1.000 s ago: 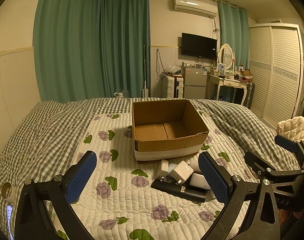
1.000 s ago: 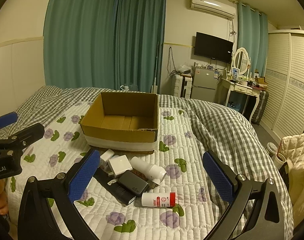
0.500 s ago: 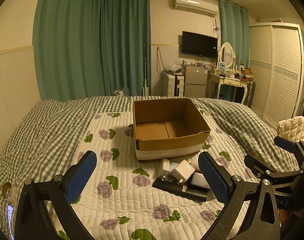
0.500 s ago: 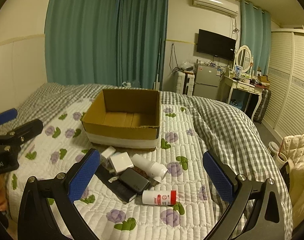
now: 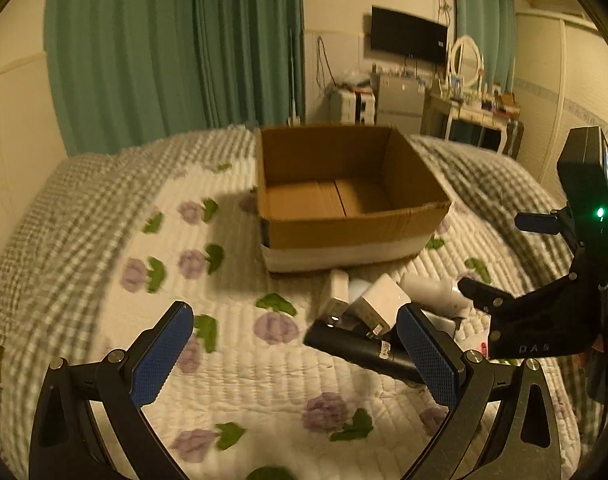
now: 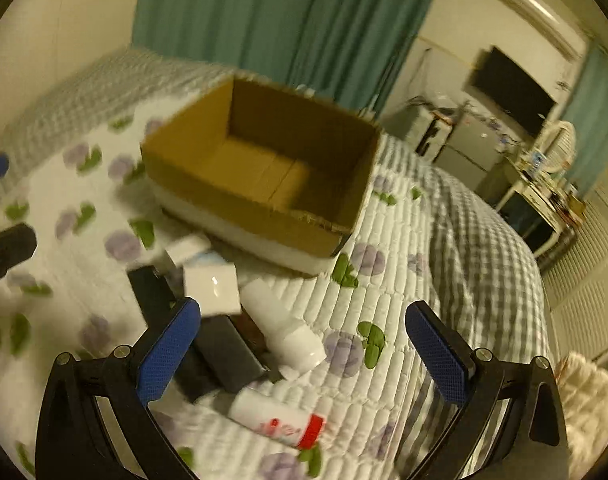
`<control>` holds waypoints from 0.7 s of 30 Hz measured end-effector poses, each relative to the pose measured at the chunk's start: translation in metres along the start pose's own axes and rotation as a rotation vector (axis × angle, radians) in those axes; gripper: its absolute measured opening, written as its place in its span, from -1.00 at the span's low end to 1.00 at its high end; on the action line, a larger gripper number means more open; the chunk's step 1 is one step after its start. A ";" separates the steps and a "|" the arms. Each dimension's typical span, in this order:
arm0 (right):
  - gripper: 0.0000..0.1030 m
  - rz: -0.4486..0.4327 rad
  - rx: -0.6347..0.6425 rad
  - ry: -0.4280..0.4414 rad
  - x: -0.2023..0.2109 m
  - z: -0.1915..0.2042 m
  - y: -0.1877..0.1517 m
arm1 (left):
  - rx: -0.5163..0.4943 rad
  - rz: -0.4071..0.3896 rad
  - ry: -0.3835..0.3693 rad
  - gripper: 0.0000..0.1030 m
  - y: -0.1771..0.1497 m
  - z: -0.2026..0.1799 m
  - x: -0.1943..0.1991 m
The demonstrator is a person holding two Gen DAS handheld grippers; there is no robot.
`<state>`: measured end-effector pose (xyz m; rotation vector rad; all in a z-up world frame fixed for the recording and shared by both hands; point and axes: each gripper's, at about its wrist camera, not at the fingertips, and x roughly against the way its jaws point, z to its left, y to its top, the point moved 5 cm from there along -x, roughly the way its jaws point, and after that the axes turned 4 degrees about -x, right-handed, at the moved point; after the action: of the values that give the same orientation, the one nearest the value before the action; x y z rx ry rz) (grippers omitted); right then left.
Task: Organize rigid objects
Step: 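Move both tools toward the items in front of the cardboard box, then grasp the white square charger with the left tool while the right tool grasps the white spray bottle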
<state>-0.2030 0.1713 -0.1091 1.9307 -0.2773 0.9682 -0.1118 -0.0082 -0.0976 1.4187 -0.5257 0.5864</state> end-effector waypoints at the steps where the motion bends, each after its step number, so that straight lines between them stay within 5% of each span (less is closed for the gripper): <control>1: 0.99 0.020 0.012 0.014 -0.012 -0.001 -0.005 | -0.001 0.015 0.005 1.00 -0.001 -0.003 -0.010; 10: 0.44 0.182 -0.032 0.170 -0.102 -0.008 -0.032 | -0.030 0.174 -0.010 1.00 -0.013 -0.024 -0.087; 11: 0.33 0.189 -0.045 0.193 -0.106 -0.010 -0.032 | -0.036 0.188 -0.015 1.00 -0.014 -0.028 -0.091; 12: -0.10 0.211 -0.045 0.212 -0.110 -0.011 -0.033 | -0.045 0.201 -0.015 1.00 -0.015 -0.032 -0.096; 13: -0.16 0.225 -0.031 0.206 -0.112 -0.013 -0.033 | -0.053 0.215 -0.010 1.00 -0.015 -0.037 -0.100; 21: -0.17 0.169 -0.033 0.227 -0.092 -0.054 -0.028 | -0.134 0.232 -0.034 0.93 -0.002 -0.075 -0.125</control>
<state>-0.2766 0.2131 -0.1792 1.7696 -0.3264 1.2750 -0.2047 0.0582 -0.1876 1.2510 -0.7494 0.6993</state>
